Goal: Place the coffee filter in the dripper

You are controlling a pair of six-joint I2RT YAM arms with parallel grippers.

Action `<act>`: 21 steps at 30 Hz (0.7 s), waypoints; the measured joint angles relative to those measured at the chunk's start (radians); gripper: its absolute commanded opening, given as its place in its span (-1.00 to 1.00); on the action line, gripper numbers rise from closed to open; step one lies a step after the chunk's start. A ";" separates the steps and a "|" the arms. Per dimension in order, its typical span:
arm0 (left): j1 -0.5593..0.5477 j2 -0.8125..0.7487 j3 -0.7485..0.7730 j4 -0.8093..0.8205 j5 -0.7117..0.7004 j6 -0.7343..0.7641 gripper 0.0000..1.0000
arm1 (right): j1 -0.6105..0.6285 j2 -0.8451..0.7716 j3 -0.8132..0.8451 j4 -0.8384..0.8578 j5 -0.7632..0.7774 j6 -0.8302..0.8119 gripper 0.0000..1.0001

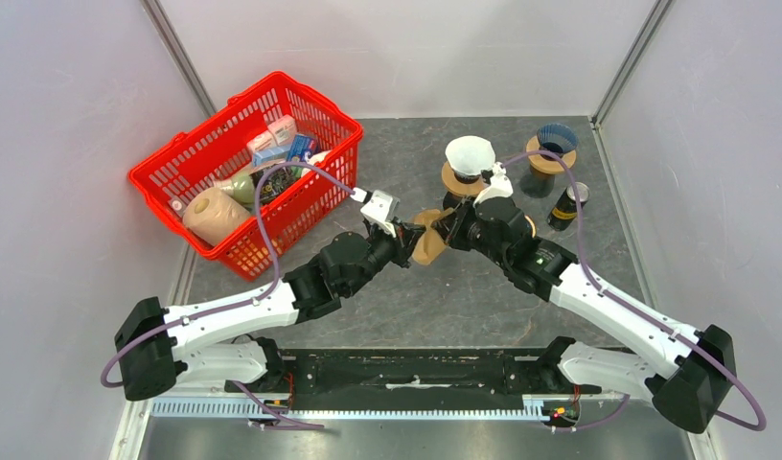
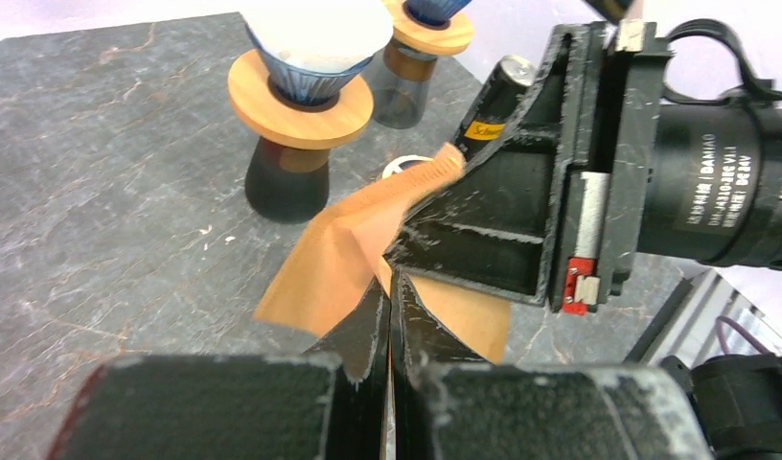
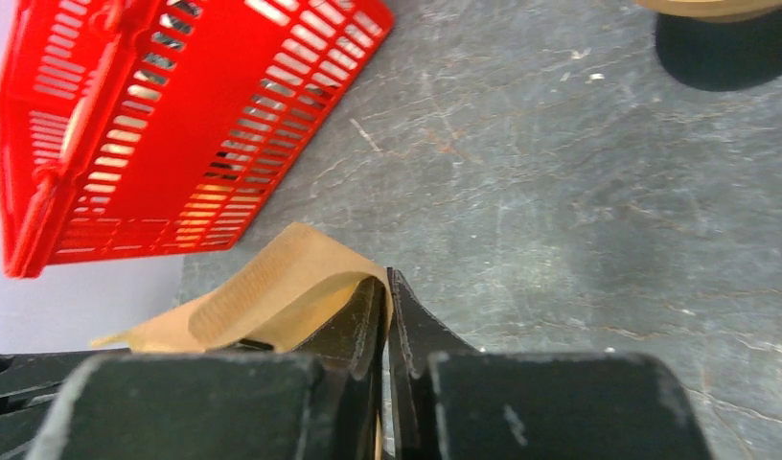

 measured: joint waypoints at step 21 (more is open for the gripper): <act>-0.012 -0.011 0.043 -0.206 -0.140 0.000 -0.95 | 0.015 -0.002 0.142 -0.306 0.126 -0.182 -0.86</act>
